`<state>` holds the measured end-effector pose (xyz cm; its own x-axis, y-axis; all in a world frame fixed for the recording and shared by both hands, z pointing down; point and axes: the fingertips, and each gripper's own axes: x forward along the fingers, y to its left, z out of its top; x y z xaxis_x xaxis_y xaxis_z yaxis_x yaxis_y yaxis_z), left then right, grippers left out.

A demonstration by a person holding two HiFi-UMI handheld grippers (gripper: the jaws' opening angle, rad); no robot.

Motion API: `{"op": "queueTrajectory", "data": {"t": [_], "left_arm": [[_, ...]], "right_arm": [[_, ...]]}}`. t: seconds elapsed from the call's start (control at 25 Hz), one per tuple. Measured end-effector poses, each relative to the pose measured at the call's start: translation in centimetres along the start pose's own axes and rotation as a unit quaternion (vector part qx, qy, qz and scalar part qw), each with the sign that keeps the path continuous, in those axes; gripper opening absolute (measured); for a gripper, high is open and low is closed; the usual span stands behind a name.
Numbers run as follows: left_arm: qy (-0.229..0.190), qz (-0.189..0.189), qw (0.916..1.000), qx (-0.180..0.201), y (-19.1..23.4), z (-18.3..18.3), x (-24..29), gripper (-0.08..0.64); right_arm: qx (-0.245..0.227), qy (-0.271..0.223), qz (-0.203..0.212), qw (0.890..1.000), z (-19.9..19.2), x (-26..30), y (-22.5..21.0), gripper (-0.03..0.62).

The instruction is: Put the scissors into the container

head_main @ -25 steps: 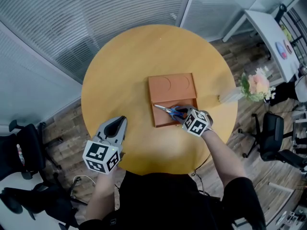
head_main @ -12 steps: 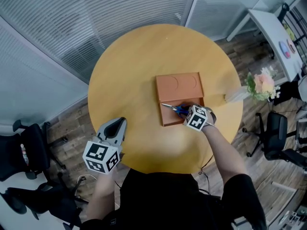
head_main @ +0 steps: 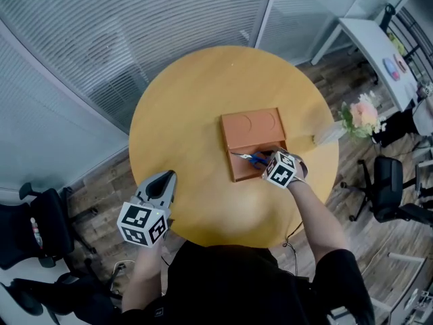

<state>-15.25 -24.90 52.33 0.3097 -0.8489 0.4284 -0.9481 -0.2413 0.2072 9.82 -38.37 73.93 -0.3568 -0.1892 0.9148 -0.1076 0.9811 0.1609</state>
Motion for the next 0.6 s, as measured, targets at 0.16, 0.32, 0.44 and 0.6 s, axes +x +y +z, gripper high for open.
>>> {"op": "queueTrajectory", "data": {"t": [0.16,0.32,0.44,0.6], "left_arm": [[-0.003,-0.031,0.9994,0.015,-0.1,0.6,-0.3,0.025],[-0.015,-0.074,0.9962,0.043,-0.4,2.3,-0.1,0.025],[-0.031,-0.105,0.9913,0.073,-1.5,4.4,0.1,0.025],[-0.057,-0.128,0.986,0.09,-3.2,6.9,-0.4,0.025]], "right_arm": [[0.015,-0.018,-0.032,0.999,1.3,-3.3,0.3,0.137],[0.052,-0.056,-0.09,0.993,3.0,-7.8,0.4,0.121],[0.073,-0.085,-0.129,0.985,3.9,-11.4,0.4,0.112],[0.096,-0.139,-0.162,0.972,4.8,-16.4,1.2,0.109]]}}
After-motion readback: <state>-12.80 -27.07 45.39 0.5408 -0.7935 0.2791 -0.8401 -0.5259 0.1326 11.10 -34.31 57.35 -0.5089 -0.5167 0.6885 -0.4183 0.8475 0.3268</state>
